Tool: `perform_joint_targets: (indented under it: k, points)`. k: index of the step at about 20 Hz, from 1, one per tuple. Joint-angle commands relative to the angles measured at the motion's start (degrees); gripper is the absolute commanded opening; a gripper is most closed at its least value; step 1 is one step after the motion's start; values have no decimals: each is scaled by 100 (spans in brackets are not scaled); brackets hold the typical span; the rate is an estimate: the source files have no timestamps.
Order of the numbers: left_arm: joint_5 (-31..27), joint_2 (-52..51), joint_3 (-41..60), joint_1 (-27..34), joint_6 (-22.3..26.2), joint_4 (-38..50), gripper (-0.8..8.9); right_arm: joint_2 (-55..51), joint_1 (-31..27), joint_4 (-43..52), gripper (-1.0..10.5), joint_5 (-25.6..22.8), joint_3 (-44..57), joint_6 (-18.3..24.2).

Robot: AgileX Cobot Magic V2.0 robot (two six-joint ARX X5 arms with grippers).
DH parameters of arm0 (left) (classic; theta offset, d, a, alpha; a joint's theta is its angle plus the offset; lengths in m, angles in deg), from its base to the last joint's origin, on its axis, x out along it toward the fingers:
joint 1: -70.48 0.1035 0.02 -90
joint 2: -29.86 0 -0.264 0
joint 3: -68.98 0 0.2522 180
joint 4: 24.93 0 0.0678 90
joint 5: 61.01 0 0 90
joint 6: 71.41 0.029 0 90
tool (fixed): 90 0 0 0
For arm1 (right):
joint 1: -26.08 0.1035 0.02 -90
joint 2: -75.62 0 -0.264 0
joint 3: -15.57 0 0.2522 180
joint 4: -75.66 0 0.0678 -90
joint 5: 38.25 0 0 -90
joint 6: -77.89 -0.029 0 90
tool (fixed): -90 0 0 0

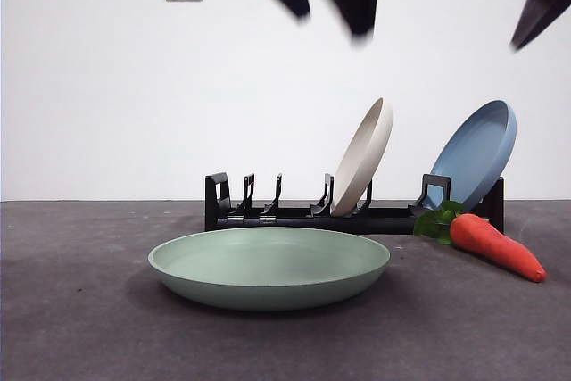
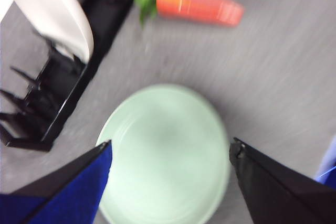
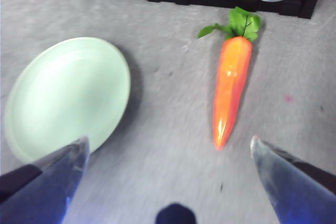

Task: Take the green plate from the plate rack,put the plate on the table,take the carrot from the table,put the carrot in the plate

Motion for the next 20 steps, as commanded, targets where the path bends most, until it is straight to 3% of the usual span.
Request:
perform_joint_targets:
  k: [1,4,6,10,16,20]
  points:
    - [391,-492,-87,-22,-651,-162,378,629,13,529,720,-31,-11,-48]
    - [870,-1305,-90,-26,-1211,-160,378,1563,13,1366,719,-37,-11,-48]
    - [901,-1784,-90,-26,-1451,-168,378,2186,13,1904,719,-66,-11,-48]
    - [925,-2433,-90,-114,-1665,-275,377,3150,17,2756,670,-643,-11,20]
    - [909,-2629,-90,-177,-1781,-439,377,3884,140,3724,638,-789,-11,17]
    - [920,-2632,-90,-177,-1915,-444,378,4041,323,3856,468,-1029,-11,17]
